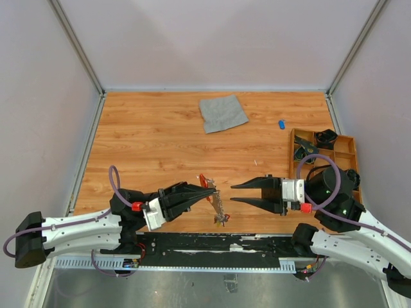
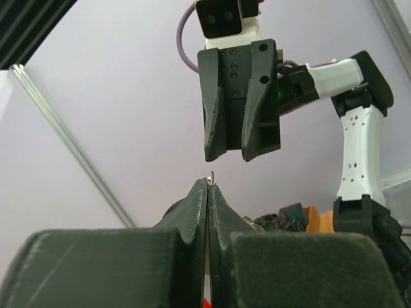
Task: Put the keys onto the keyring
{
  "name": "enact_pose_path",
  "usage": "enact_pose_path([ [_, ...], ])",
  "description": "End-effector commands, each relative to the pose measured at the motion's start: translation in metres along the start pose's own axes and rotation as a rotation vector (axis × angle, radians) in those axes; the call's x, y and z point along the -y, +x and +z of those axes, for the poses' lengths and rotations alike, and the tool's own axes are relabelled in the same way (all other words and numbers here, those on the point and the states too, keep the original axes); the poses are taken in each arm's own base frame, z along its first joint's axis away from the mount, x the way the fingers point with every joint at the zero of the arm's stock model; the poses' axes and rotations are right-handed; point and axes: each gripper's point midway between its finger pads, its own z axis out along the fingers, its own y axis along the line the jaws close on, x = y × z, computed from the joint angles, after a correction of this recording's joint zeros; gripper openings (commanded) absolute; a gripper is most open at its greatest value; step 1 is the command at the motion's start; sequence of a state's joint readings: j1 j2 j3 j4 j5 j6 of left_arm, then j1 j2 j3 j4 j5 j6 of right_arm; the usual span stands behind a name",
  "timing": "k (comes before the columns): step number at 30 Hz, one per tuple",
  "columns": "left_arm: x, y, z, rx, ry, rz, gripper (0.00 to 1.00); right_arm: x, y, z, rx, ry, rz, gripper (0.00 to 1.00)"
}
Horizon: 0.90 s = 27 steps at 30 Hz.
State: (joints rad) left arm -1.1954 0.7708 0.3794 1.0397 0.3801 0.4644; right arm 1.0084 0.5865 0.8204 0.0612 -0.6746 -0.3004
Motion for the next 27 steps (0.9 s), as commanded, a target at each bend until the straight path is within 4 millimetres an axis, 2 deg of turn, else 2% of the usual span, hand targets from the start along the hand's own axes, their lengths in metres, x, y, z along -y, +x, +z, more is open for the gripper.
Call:
enact_pose_path([
  [1,-0.008,-0.038,0.007,0.155,-0.008,0.026,0.01,0.003,-0.032,0.002,0.086,-0.029,-0.05,0.31],
  [8,-0.008,-0.05,0.012,0.208,0.007,0.021,0.01,0.004,-0.036,0.011,0.112,-0.047,-0.057,0.3],
  [17,-0.008,-0.051,0.013,0.211,0.007,0.015,0.01,-0.002,-0.034,0.017,0.114,-0.069,-0.046,0.28],
  [27,-0.01,-0.05,0.015,0.203,0.001,-0.003,0.01,-0.004,-0.029,0.023,0.105,-0.066,-0.061,0.3],
])
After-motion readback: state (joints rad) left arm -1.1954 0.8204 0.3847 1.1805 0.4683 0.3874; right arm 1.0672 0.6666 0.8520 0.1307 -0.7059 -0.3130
